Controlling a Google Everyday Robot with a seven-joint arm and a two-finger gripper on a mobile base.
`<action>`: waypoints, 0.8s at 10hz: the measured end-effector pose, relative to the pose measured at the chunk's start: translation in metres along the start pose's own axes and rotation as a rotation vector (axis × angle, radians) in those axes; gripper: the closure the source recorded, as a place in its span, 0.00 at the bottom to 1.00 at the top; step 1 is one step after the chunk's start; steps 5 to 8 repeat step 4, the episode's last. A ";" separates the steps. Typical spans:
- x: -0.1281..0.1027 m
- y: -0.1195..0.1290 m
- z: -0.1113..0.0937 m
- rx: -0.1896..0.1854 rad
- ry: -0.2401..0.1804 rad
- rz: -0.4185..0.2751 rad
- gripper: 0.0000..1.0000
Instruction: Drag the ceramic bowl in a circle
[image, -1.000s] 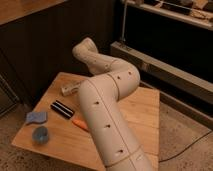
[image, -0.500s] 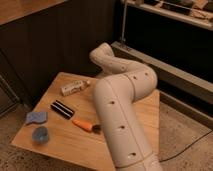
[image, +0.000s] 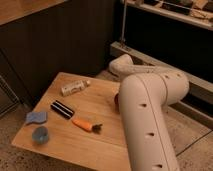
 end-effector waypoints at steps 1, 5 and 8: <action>0.004 0.011 -0.008 -0.019 -0.023 -0.054 1.00; 0.021 0.060 -0.030 -0.092 -0.064 -0.190 1.00; 0.021 0.060 -0.030 -0.092 -0.064 -0.190 1.00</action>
